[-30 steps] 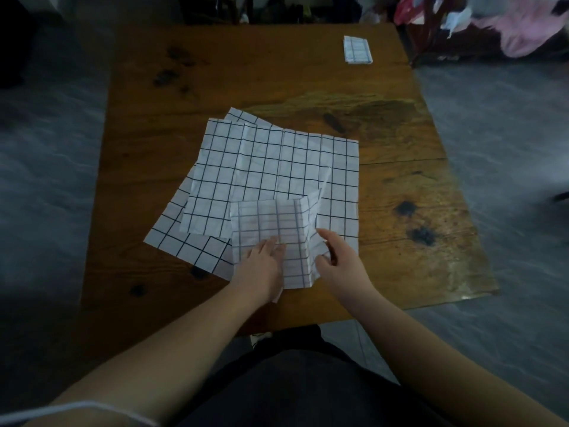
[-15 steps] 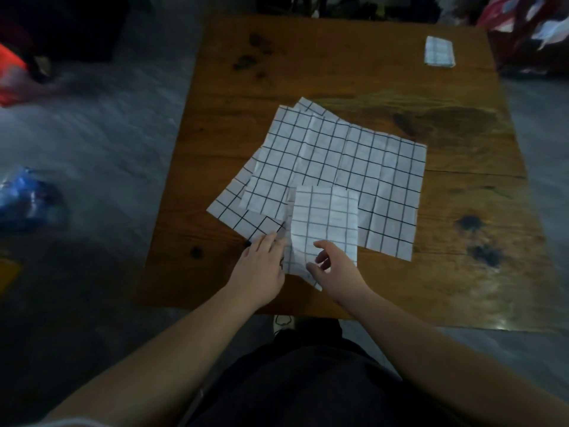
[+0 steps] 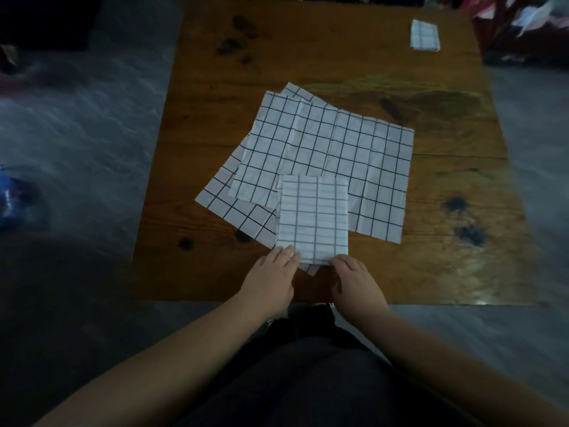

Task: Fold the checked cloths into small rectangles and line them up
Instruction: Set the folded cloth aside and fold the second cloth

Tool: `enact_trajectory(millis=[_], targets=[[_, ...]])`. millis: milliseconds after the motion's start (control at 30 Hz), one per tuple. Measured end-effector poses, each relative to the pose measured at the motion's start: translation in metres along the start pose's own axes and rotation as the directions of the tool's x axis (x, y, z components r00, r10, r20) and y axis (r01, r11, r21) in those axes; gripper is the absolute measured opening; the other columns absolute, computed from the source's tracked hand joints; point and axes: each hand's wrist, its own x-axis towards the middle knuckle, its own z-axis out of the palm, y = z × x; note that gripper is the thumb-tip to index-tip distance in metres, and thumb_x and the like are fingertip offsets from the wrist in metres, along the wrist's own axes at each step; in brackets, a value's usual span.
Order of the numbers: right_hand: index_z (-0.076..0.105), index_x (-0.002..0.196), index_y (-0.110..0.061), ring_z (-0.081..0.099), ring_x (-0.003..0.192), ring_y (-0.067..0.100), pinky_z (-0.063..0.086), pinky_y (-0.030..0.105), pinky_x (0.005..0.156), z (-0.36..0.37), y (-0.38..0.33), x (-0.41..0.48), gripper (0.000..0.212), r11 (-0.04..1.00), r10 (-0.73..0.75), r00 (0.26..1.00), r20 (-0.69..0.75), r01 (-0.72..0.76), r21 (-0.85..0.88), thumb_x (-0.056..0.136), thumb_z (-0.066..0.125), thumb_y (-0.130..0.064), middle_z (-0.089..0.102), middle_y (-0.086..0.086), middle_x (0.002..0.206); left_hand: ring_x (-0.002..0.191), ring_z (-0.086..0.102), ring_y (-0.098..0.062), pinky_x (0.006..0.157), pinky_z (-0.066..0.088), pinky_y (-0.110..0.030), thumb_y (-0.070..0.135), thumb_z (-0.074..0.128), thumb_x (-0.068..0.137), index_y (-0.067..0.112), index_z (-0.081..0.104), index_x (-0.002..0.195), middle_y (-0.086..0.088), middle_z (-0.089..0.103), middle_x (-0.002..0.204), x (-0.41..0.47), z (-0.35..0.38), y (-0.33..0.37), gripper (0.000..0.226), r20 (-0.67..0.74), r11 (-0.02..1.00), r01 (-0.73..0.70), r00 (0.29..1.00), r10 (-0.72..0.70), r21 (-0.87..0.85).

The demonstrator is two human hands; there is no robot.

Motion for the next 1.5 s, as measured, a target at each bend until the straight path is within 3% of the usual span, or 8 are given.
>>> enact_trajectory(millis=[200, 433, 567, 667, 867, 1167, 1333, 1500], targets=[[0.035, 0.156, -0.019, 0.03, 0.148, 0.018, 0.026, 0.039, 0.124, 0.014, 0.011, -0.008, 0.066, 0.997, -0.043, 0.998, 0.038, 0.045, -0.057, 0.093, 0.054, -0.016, 0.037, -0.002, 0.159, 0.156, 0.002, -0.021, 0.124, 0.015, -0.04, 0.021, 0.045, 0.101, 0.014, 0.008, 0.162, -0.004, 0.005, 0.17, -0.005, 0.012, 0.001, 0.072, 0.083, 0.998, 0.022, 0.996, -0.028, 0.067], [0.031, 0.158, -0.019, 0.023, 0.152, 0.02, 0.016, 0.04, 0.127, 0.014, 0.008, -0.011, 0.066, 0.986, -0.105, 0.994, 0.002, 0.104, -0.13, 0.095, 0.052, -0.017, 0.03, 0.001, 0.164, 0.156, 0.002, -0.024, 0.124, 0.011, -0.041, 0.023, 0.046, 0.1, 0.014, 0.011, 0.161, -0.007, 0.009, 0.169, -0.005, 0.015, 0.007, 0.071, 0.042, 0.994, 0.048, 0.998, -0.052, 0.093], [0.011, 0.163, -0.02, 0.003, 0.157, 0.019, 0.003, 0.042, 0.128, 0.016, -0.001, -0.007, 0.076, 0.963, -0.161, 0.985, 0.059, 0.17, -0.209, 0.099, 0.051, -0.022, 0.007, 0.001, 0.171, 0.156, -0.002, -0.023, 0.124, -0.004, -0.041, 0.027, 0.044, 0.102, 0.016, 0.007, 0.162, -0.006, 0.003, 0.17, 0.003, 0.016, 0.02, 0.071, 0.035, 0.991, -0.002, 0.999, -0.003, 0.134], [0.001, 0.163, -0.022, -0.008, 0.156, 0.016, -0.007, 0.04, 0.124, 0.018, -0.007, -0.005, 0.073, 0.951, -0.156, 0.982, 0.108, 0.178, -0.253, 0.103, 0.043, -0.029, -0.005, -0.001, 0.171, 0.156, -0.005, -0.022, 0.127, -0.003, -0.045, 0.034, 0.038, 0.105, 0.017, 0.002, 0.162, -0.005, -0.002, 0.171, 0.007, 0.021, 0.024, 0.07, 0.069, 0.987, -0.001, 0.998, -0.011, 0.162], [0.004, 0.163, -0.022, -0.005, 0.157, 0.015, 0.001, 0.046, 0.127, 0.021, 0.008, -0.007, 0.069, 0.955, -0.102, 0.989, 0.103, 0.127, -0.268, 0.104, 0.038, -0.036, -0.002, -0.003, 0.171, 0.156, -0.008, -0.019, 0.127, -0.001, -0.047, 0.044, 0.032, 0.106, 0.019, -0.003, 0.162, -0.002, -0.007, 0.17, -0.001, 0.029, 0.008, 0.071, 0.082, 0.983, 0.022, 0.996, -0.037, 0.183], [0.006, 0.163, -0.018, 0.0, 0.157, 0.014, 0.002, 0.036, 0.128, 0.015, 0.035, -0.011, 0.067, 0.975, -0.053, 0.995, 0.084, 0.07, -0.212, 0.105, 0.035, -0.035, 0.003, -0.001, 0.172, 0.156, -0.008, -0.019, 0.123, -0.008, -0.039, 0.041, 0.03, 0.107, 0.014, 0.0, 0.162, -0.004, -0.005, 0.17, -0.016, 0.022, -0.01, 0.068, 0.065, 0.987, 0.079, 0.994, -0.088, 0.139], [0.017, 0.163, -0.018, 0.007, 0.157, 0.016, 0.0, 0.031, 0.124, 0.003, 0.034, 0.0, 0.064, 0.987, -0.061, 0.998, -0.006, 0.059, -0.153, 0.104, 0.039, -0.032, 0.014, 0.0, 0.17, 0.156, -0.008, -0.017, 0.124, -0.009, -0.035, 0.032, 0.035, 0.106, 0.016, 0.006, 0.162, -0.003, 0.0, 0.171, 0.006, 0.006, 0.01, 0.065, 0.007, 0.997, -0.027, 1.0, 0.026, 0.073], [0.02, 0.162, -0.018, 0.007, 0.157, 0.017, 0.003, 0.034, 0.126, -0.007, 0.043, 0.012, 0.062, 0.982, -0.09, 0.996, 0.001, 0.089, -0.168, 0.105, 0.038, -0.033, 0.015, 0.002, 0.17, 0.156, -0.007, -0.017, 0.127, -0.001, -0.038, 0.026, 0.038, 0.105, 0.018, 0.006, 0.162, 0.0, 0.0, 0.171, 0.064, -0.012, 0.03, 0.066, 0.084, 0.975, -0.191, 0.98, 0.182, 0.116]])
